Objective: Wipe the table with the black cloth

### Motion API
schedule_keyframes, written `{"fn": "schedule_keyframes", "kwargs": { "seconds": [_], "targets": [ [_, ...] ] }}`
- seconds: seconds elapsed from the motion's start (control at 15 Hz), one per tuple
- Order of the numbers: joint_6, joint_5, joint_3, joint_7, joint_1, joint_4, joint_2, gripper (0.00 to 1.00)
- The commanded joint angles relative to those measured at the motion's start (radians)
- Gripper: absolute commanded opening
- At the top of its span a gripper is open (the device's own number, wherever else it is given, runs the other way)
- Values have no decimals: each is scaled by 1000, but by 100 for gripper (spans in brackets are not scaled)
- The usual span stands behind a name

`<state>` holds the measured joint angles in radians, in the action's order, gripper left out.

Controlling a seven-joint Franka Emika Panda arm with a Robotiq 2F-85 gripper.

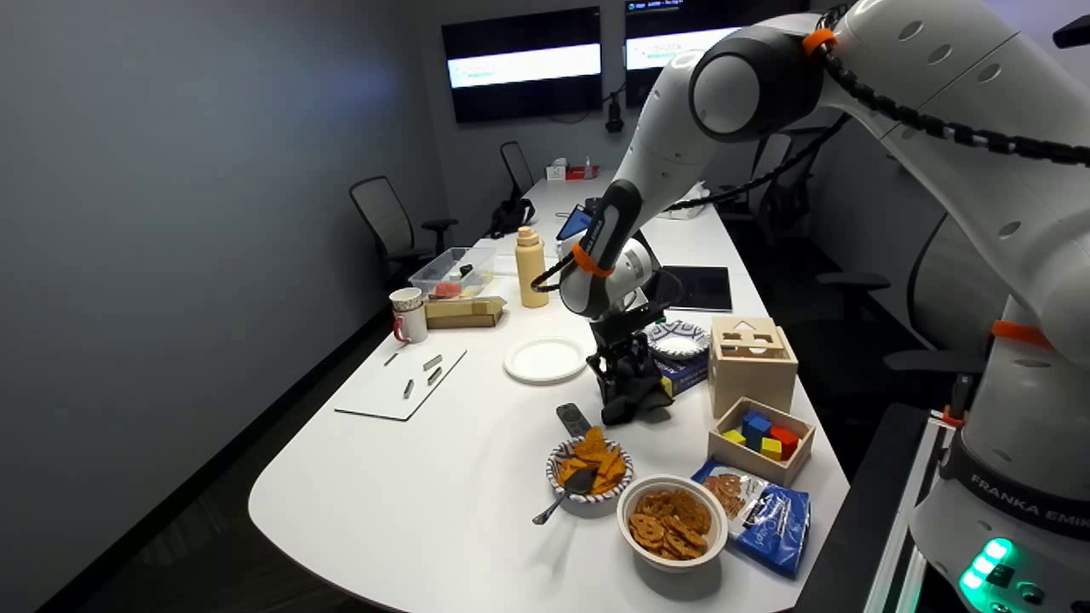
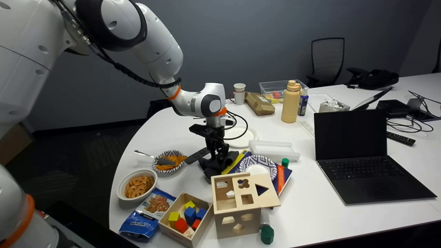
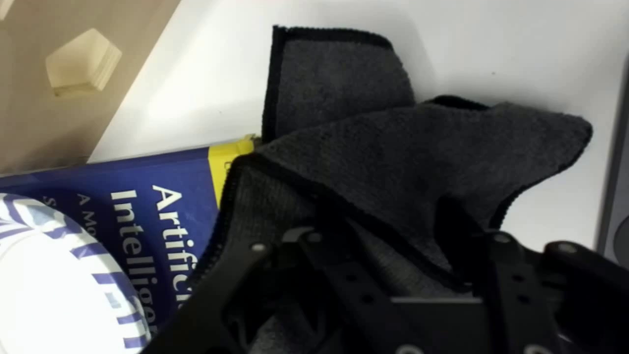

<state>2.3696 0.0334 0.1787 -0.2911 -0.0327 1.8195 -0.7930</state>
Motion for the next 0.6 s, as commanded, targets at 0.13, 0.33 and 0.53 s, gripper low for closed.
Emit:
{"fn": "schedule_keyframes", "kwargs": {
  "seconds": [0.13, 0.33, 0.53],
  "targets": [
    [73, -9, -23, -6, -5, 150, 151, 100],
    [66, -5, -22, -25, -16, 233, 252, 100],
    [58, -2, -25, -36, -18, 322, 362, 100]
  ]
}}
